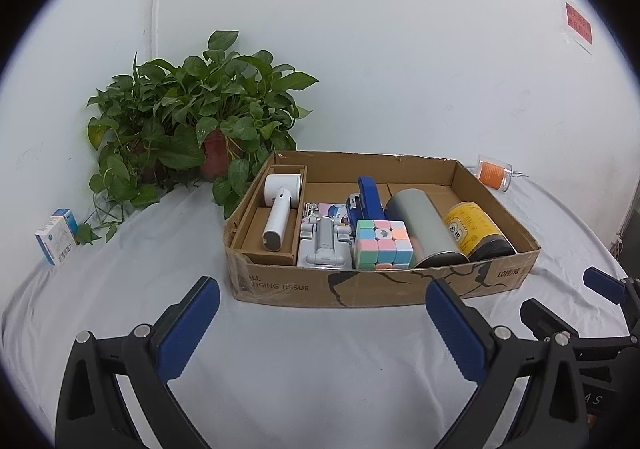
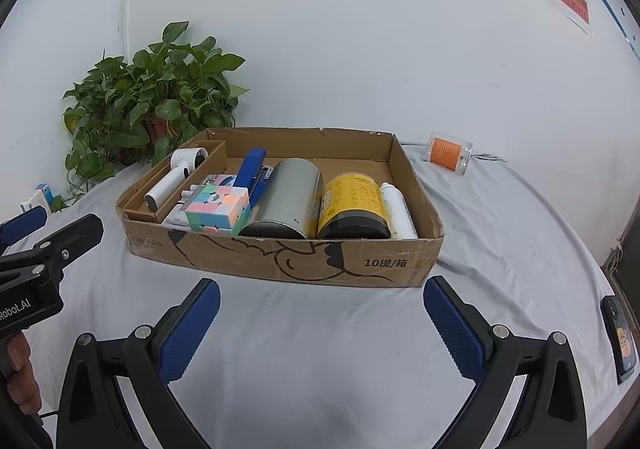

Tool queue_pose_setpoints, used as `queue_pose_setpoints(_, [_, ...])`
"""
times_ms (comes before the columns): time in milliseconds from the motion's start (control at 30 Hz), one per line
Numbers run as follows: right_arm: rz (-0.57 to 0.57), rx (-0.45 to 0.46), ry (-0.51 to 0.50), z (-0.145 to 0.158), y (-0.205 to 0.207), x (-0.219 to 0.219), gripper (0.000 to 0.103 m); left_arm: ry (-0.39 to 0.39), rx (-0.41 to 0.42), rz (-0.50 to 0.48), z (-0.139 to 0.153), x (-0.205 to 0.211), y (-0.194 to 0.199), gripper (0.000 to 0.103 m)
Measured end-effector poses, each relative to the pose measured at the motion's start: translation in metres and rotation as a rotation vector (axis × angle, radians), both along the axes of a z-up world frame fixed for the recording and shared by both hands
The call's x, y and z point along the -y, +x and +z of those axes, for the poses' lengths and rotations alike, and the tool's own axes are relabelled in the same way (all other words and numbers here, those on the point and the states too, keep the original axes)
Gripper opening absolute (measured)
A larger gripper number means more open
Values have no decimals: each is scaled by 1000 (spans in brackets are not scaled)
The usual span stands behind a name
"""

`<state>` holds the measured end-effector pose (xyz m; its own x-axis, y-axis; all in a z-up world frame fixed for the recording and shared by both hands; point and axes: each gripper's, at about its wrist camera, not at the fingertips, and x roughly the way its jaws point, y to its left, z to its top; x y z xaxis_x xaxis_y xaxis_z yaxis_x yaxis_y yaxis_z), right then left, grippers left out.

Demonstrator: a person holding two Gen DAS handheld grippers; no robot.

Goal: Organize rigid objects

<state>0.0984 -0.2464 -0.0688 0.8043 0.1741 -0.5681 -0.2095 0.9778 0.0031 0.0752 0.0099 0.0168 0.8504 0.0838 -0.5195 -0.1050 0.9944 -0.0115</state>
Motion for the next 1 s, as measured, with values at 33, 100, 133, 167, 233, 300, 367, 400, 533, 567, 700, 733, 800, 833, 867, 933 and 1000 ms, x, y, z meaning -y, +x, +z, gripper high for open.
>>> queue_pose_setpoints(33, [1,-1,-2,-1,0,-1,103,3,-1,-1,0,-1,0,102])
queue_pose_setpoints(100, [6,-3,-6,-2,2,-3,103,8,-1,0,-1,-1,0,102])
queue_pose_setpoints(133, [7,-3,-8,-2,2,-3,103,9,-1,-1,-1,-1,0,102])
queue_pose_setpoints(167, [6,-2,-10,-3,2,-4,103,6,-1,-2,-1,-1,0,102])
queue_pose_setpoints(233, [6,-4,-8,-3,3,-4,103,3,-2,-3,-1,-1,0,102])
queue_pose_setpoints(300, [6,-2,-10,-3,3,-4,103,5,-6,-5,-2,-1,1,102])
queue_pose_setpoints(367, [4,-2,-14,-4,4,-5,103,4,-7,-8,-3,0,0,102])
queue_pose_setpoints(400, [2,-2,-13,-5,3,-6,103,2,-7,-11,-3,0,0,102])
queue_pose_setpoints(533, [-14,0,-15,-6,3,-7,103,0,-9,-7,-4,1,1,102])
queue_pose_setpoints(567, [-20,-2,-15,-7,4,-7,103,0,-9,-10,-4,0,1,102])
queue_pose_setpoints(700, [-40,-10,-9,-9,4,-8,103,0,-10,-1,-5,1,2,102])
queue_pose_setpoints(733, [-45,-10,-10,-10,3,-9,103,-3,-14,-3,-6,1,2,102])
queue_pose_setpoints(800, [-49,-10,-12,-11,4,-10,103,-7,-19,-3,-8,0,3,102])
queue_pose_setpoints(833, [-52,-11,-12,-11,3,-11,103,-7,-22,-1,-8,0,4,102])
queue_pose_setpoints(867, [-52,-11,-12,-11,3,-12,103,-5,-25,1,-9,0,5,102])
queue_pose_setpoints(933, [-52,-12,-13,-11,3,-12,103,0,-26,10,-9,0,5,102])
queue_pose_setpoints(1000, [-52,-13,-15,-12,5,-12,103,1,-23,16,-10,0,6,102])
